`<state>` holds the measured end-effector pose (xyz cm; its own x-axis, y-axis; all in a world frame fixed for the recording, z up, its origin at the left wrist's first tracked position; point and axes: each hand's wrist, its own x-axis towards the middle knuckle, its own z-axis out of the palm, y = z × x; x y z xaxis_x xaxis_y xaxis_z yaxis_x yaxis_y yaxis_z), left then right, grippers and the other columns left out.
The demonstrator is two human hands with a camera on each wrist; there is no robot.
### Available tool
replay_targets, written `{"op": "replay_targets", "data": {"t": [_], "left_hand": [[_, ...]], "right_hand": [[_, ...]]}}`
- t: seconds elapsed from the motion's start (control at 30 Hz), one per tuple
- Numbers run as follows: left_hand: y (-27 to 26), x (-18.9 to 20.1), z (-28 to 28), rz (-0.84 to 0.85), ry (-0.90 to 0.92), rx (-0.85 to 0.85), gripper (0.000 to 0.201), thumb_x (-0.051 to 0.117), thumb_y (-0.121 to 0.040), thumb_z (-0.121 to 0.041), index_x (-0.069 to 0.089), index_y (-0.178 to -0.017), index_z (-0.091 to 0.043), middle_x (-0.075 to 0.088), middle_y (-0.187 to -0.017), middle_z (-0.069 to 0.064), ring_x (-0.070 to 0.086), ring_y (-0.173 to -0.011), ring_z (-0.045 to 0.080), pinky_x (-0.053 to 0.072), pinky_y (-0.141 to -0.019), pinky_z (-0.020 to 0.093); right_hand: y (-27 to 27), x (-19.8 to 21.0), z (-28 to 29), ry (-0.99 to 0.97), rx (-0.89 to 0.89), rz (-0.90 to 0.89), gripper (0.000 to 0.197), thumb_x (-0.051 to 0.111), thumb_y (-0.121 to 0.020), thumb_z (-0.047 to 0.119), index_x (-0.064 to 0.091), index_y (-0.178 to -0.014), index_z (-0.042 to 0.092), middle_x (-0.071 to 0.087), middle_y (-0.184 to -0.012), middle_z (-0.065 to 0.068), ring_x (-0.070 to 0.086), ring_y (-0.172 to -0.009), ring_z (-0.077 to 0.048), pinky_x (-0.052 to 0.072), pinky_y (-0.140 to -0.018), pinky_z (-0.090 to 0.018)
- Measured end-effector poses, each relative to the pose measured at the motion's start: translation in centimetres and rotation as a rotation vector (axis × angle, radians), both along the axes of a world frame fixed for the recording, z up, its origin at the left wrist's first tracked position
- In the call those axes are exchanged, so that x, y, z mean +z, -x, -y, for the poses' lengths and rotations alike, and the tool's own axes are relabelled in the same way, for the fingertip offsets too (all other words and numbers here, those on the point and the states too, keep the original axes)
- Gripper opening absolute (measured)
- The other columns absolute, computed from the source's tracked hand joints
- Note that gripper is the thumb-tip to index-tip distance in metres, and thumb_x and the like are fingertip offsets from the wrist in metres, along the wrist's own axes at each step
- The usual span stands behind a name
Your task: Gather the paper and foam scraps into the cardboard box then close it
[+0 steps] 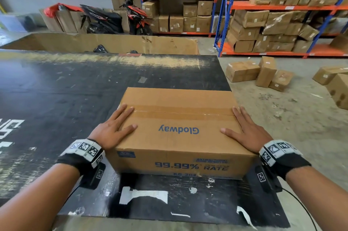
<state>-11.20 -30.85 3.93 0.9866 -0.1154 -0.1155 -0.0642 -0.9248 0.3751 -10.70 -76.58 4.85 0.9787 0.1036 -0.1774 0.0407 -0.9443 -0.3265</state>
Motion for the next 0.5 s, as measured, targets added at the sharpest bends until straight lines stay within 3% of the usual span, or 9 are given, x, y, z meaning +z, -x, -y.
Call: {"op": "replay_targets", "data": {"t": [0.17, 0.4, 0.5], "left_hand": [[0.5, -0.7, -0.1, 0.008, 0.035, 0.023, 0.073, 0.037, -0.093, -0.073, 0.0, -0.154, -0.058, -0.01, -0.163, -0.03, 0.038, -0.145, 0.02, 0.04, -0.112, 0.045], [0.2, -0.6, -0.8, 0.021, 0.137, -0.002, 0.072, 0.042, -0.092, -0.072, 0.01, -0.155, -0.056, -0.003, -0.165, -0.028, 0.025, -0.15, 0.013, 0.032, -0.117, 0.046], [1.3, 0.8, -2.8, 0.213, 0.314, 0.087, 0.061, 0.042, -0.097, -0.062, 0.025, -0.155, -0.049, 0.015, -0.165, -0.021, 0.026, -0.148, 0.011, 0.029, -0.118, 0.048]], "right_hand": [[0.9, -0.2, -0.2, 0.036, 0.035, 0.021, 0.102, 0.023, -0.075, 0.09, -0.013, -0.155, 0.038, -0.03, -0.157, 0.022, 0.034, -0.143, -0.018, 0.04, -0.107, -0.044], [0.8, -0.2, 0.1, -0.012, 0.01, 0.061, 0.102, 0.022, -0.073, 0.093, -0.009, -0.155, 0.042, -0.022, -0.159, 0.024, 0.021, -0.149, -0.013, 0.033, -0.113, -0.048], [1.7, 0.6, 1.0, -0.146, -0.075, 0.119, 0.082, 0.034, -0.085, 0.079, -0.004, -0.152, 0.051, -0.014, -0.162, 0.023, 0.026, -0.144, -0.013, 0.029, -0.113, -0.051]]}}
